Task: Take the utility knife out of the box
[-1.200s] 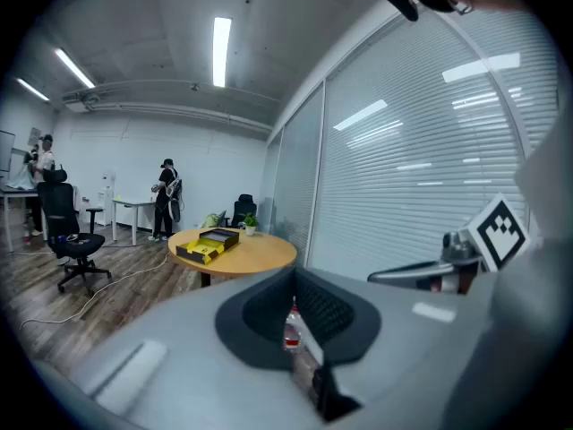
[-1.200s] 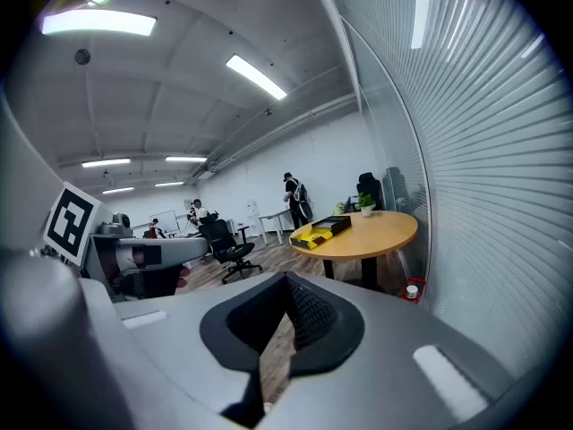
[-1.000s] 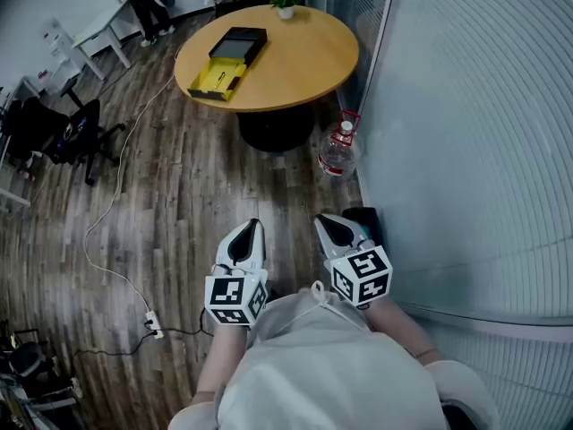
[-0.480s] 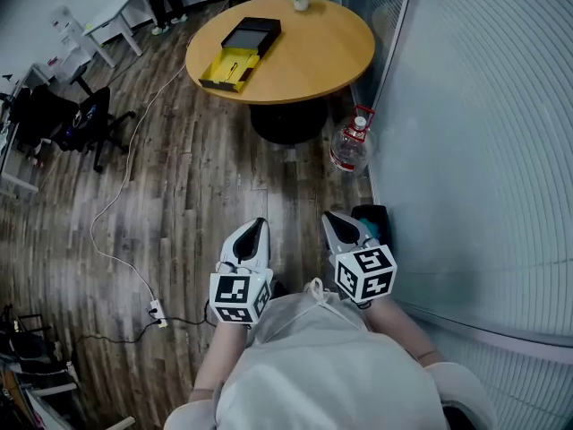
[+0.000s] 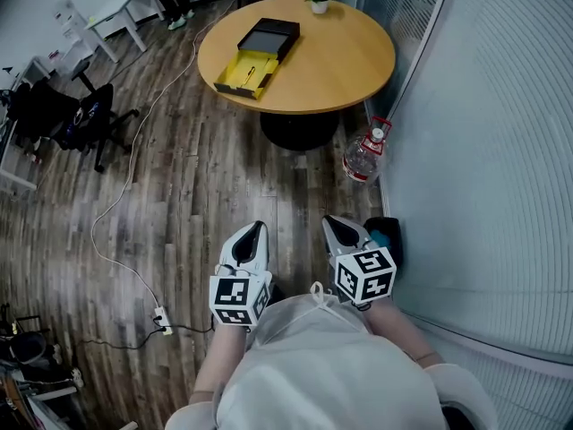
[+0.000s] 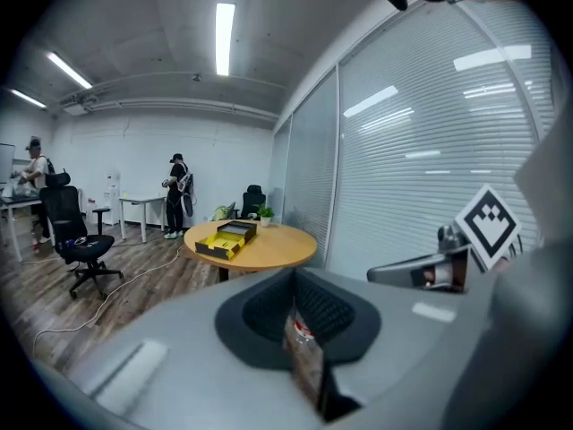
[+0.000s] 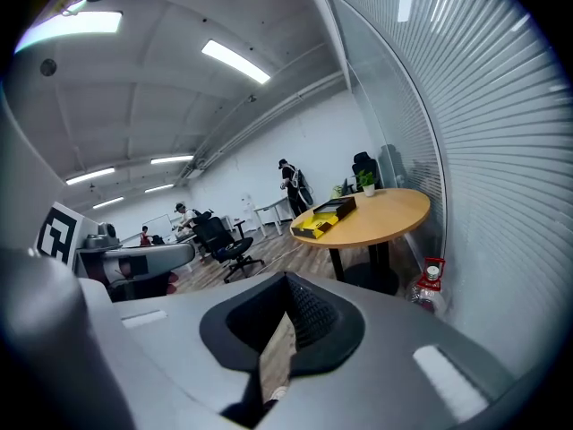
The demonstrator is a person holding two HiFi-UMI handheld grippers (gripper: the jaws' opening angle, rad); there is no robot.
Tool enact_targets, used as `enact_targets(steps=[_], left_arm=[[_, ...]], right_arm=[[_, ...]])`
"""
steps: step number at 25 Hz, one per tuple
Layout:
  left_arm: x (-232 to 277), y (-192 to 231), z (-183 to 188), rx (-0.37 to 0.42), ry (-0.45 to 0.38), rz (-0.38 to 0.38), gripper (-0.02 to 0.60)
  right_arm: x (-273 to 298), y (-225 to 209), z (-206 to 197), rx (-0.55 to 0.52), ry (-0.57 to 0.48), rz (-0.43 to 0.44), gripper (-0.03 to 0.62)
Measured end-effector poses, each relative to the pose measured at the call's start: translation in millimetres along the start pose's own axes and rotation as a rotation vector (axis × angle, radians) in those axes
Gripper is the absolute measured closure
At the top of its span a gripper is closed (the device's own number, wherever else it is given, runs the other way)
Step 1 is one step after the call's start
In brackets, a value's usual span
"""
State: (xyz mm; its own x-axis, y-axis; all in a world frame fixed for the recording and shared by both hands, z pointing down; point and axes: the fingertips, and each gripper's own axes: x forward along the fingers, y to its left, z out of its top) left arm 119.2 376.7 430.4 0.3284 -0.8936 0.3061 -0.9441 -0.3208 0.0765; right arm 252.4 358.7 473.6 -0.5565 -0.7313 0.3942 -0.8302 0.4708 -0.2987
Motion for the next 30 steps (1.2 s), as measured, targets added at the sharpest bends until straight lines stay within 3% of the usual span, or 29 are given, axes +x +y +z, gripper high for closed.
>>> enact_targets(steps=[11, 19, 25, 30], left_arm=[[36.1, 190.7, 36.9, -0.052, -0.018, -0.006, 0.575], [33.4, 335.5, 45.2, -0.097, -0.022, 0.013, 0.575], [37.8, 392.1, 37.8, -0.139, -0.014, 0.026, 0.575], [61.8, 416.2, 30.9, -0.166, 0.010, 0.027, 0.575]], right_arm=[[151.9, 75.5, 48.2, 0.002, 0.027, -0.061, 0.594], [257.0, 152.3, 67.1, -0.009, 0.045, -0.078, 0.594], [306.2, 179.2, 69.4, -0.029, 0.079, -0.081, 0.594], [340.7, 172.3, 72.1, -0.022, 0.108, -0.091, 0.594]])
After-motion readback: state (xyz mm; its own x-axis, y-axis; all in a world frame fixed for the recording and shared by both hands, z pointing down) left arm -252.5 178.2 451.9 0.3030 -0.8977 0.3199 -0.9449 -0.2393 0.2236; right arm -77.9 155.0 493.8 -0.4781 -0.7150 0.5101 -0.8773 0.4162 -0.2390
